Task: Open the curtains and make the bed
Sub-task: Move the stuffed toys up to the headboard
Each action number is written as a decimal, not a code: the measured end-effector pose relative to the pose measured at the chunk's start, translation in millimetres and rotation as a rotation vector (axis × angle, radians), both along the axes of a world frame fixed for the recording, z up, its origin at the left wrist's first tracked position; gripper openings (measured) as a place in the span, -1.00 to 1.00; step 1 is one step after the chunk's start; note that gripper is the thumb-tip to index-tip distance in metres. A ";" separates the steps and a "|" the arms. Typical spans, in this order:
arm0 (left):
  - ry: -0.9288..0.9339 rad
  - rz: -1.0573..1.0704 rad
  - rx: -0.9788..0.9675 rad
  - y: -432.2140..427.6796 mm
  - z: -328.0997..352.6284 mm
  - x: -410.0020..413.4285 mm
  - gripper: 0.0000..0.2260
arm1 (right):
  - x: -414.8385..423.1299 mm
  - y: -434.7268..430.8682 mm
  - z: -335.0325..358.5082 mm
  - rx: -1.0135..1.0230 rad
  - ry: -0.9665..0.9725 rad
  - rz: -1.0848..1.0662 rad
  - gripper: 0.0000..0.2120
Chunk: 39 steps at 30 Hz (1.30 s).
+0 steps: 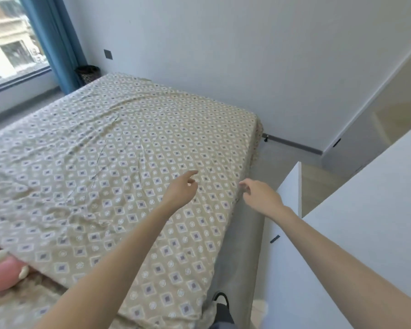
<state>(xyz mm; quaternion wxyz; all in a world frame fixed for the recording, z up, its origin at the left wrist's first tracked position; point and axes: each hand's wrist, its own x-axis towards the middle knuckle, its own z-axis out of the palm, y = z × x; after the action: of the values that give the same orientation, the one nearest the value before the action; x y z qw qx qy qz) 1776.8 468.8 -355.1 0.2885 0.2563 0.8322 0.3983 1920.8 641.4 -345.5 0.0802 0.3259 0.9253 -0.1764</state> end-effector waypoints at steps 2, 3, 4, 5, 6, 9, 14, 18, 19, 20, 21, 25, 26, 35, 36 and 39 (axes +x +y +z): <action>0.022 0.050 0.047 9.3 14.6 -17.4 -0.62 | -24.2 18.4 14.8 0.010 0.052 0.022 -0.60; 0.029 0.064 0.071 12.3 19.3 -23.9 -0.62 | -33.2 24.1 21.1 0.015 0.074 0.030 -0.60; 0.037 0.087 0.089 18.5 24.4 -33.7 -0.63 | -47.5 33.5 26.2 0.020 0.092 0.043 -0.60; 0.051 0.115 0.099 26.7 28.4 -46.4 -0.63 | -65.4 45.5 30.1 0.022 0.106 0.064 -0.60; 0.064 0.136 0.107 32.3 32.3 -56.3 -0.63 | -79.3 53.8 33.0 0.019 0.115 0.083 -0.60; 0.074 0.254 0.137 52.2 42.1 -94.4 -0.63 | -135.7 81.5 41.1 0.019 0.137 0.181 -0.60; 0.093 0.446 0.145 57.7 54.2 -137.6 -0.62 | -221.0 97.3 54.9 0.015 0.171 0.390 -0.62; 0.094 0.622 0.158 37.5 66.0 -156.6 -0.63 | -272.9 84.8 65.8 -0.045 0.231 0.525 -0.63; 0.093 0.694 0.167 24.8 69.3 -157.4 -0.64 | -286.3 74.9 67.7 -0.079 0.251 0.575 -0.64; 0.083 0.725 0.186 19.4 72.3 -157.4 -0.64 | -291.0 71.6 69.2 -0.106 0.274 0.590 -0.65; 0.081 0.761 0.199 11.3 74.6 -156.5 -0.64 | -296.2 65.1 70.6 -0.134 0.297 0.611 -0.65; 0.108 0.914 0.221 -32.4 83.3 -146.2 -0.66 | -314.8 22.9 73.1 -0.232 0.371 0.731 -0.66; 0.114 0.961 0.228 -47.5 83.0 -141.3 -0.66 | -317.5 7.4 73.1 -0.256 0.379 0.780 -0.66; 0.094 1.330 0.138 -154.9 71.0 -85.7 -0.68 | -329.2 -113.5 64.1 -0.407 0.286 1.094 -0.66; 0.079 1.373 0.146 -162.6 68.8 -78.1 -0.68 | -330.3 -124.9 60.4 -0.425 0.271 1.128 -0.66; 0.060 1.499 0.149 -183.3 61.3 -49.4 -0.68 | -329.7 -161.2 50.3 -0.483 0.186 1.229 -0.66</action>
<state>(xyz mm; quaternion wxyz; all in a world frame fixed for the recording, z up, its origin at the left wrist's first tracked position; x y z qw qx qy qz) 1727.5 285.5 -293.7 -0.1008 -0.3492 0.7620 0.5360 1591.2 480.2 -295.3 0.1567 -0.3046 0.8802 -0.3284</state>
